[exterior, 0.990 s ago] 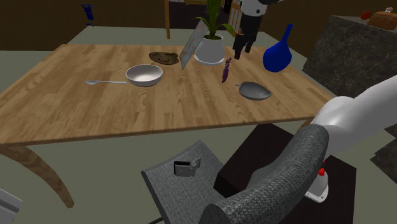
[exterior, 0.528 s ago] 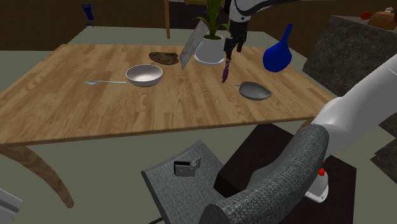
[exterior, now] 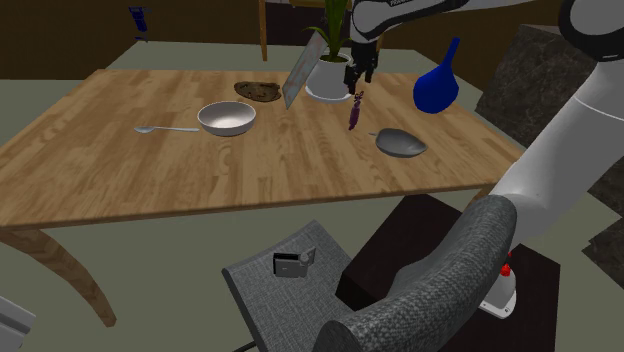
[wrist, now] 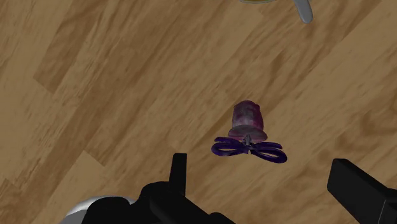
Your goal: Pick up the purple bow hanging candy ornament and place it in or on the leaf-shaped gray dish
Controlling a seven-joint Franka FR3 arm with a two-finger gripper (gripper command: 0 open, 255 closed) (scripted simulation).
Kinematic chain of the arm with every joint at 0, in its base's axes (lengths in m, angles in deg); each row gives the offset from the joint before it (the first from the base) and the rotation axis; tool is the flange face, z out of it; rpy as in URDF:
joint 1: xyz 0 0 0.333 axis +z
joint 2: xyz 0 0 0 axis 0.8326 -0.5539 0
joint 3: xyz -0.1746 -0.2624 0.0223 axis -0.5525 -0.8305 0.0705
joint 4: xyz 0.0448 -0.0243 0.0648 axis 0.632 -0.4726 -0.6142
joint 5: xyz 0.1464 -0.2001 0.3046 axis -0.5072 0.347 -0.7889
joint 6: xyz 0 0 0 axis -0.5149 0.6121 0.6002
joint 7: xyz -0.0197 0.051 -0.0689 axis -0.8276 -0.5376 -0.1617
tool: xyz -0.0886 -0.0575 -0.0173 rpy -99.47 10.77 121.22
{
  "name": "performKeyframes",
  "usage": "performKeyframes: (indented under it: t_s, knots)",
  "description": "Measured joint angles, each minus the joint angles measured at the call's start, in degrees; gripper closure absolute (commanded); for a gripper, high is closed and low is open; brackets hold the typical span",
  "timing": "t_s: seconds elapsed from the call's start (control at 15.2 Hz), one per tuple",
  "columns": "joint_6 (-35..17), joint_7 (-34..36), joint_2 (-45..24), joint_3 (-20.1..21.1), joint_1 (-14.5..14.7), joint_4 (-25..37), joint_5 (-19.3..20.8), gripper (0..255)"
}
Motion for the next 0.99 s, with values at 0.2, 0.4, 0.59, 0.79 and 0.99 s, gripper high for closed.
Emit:
performKeyframes:
  t_s: [0.2, 0.4, 0.59, 0.79, 0.99]
  knots:
    - [-2.1, 0.2, -0.6, -0.2, -0.2, -1.5, 0.2, 0]
    - [-3.8, 0.2, -1.1, -0.3, -0.3, -2.6, 0.3, 0]
    - [-4.0, 0.3, -1.2, -0.4, -0.3, -2.8, 0.3, 0]
    - [-4.1, 0.3, -1.2, -0.4, -0.3, -2.8, 0.3, 255]
    - [-4.1, 0.3, -1.1, -0.4, -0.4, -2.8, 0.3, 255]
